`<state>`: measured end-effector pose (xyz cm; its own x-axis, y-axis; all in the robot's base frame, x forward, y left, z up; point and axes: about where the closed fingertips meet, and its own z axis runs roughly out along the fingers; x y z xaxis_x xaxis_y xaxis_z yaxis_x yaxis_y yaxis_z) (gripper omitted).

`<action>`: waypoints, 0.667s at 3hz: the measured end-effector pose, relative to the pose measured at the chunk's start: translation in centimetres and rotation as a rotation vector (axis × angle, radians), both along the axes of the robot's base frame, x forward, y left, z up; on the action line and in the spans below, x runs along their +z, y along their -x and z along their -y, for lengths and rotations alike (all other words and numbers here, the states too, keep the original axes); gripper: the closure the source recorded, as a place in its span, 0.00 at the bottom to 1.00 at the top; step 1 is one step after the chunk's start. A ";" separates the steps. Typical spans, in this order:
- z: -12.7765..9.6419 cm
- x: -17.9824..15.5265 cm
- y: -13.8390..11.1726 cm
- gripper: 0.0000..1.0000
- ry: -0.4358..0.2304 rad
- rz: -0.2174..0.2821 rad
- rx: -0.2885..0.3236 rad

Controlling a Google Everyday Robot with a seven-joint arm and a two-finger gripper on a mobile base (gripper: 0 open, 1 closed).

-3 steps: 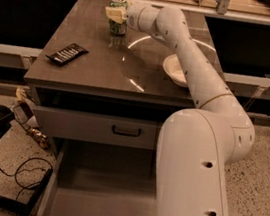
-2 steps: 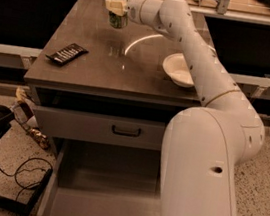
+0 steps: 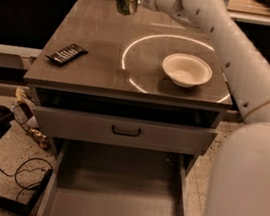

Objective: Place green can into middle drawer

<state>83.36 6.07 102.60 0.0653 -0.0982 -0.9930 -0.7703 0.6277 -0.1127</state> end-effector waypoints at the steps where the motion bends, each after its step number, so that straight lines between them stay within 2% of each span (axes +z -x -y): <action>1: 1.5 2.7 6.2 1.00 0.008 0.033 0.011; 2: 2.5 3.1 13.0 1.00 0.020 0.046 0.020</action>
Offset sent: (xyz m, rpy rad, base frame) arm -0.2220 -0.0373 -0.0120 -0.0703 0.0044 0.0388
